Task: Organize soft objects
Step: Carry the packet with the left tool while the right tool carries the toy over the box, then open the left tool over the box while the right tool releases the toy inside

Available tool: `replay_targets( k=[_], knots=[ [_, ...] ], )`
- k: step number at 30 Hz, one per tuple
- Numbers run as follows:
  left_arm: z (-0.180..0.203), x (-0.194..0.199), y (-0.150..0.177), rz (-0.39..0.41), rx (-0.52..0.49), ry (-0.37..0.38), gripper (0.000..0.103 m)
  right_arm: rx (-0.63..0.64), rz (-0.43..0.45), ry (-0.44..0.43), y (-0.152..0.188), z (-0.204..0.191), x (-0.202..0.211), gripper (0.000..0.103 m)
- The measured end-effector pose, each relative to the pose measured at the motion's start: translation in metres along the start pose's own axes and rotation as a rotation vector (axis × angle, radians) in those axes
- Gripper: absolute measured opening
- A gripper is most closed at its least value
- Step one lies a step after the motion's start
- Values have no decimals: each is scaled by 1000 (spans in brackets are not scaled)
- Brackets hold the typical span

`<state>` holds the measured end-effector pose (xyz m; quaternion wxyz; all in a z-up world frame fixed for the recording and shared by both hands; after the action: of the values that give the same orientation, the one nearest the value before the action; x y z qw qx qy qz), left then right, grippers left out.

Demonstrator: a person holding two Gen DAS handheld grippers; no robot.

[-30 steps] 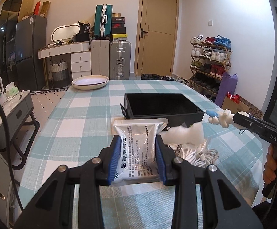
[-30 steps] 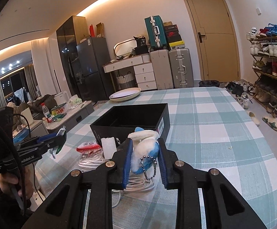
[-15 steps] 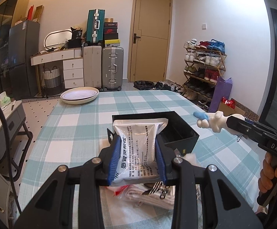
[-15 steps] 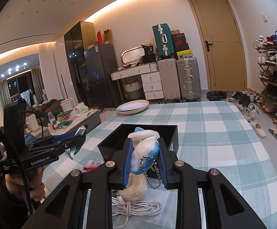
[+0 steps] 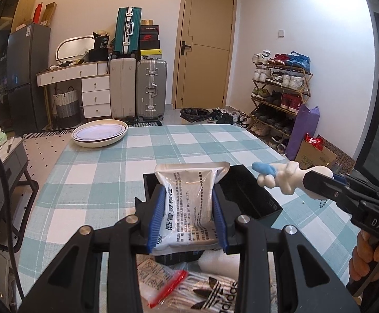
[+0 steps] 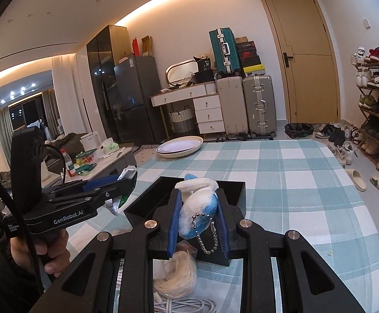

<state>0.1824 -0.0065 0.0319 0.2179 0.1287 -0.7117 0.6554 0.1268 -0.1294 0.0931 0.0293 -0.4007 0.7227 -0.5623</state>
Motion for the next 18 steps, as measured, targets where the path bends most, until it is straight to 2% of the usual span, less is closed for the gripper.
replay_targets(
  k=[18],
  knots=[
    [3, -55, 4, -82, -3, -3, 34, 11, -85, 26, 6, 13, -61, 25]
  ],
)
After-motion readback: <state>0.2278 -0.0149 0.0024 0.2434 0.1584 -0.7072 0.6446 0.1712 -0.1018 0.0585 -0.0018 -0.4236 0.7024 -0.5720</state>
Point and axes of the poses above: each gripper's, at about its wrist camera, not at the fingertips, and x roughly against the way its jaws point, z to its right, y to its underside, the point moved 8 cm from there along -x, roughly the way its jaws point, and after that the axes turned 10 degrees about -x, right-handed, at the moved point
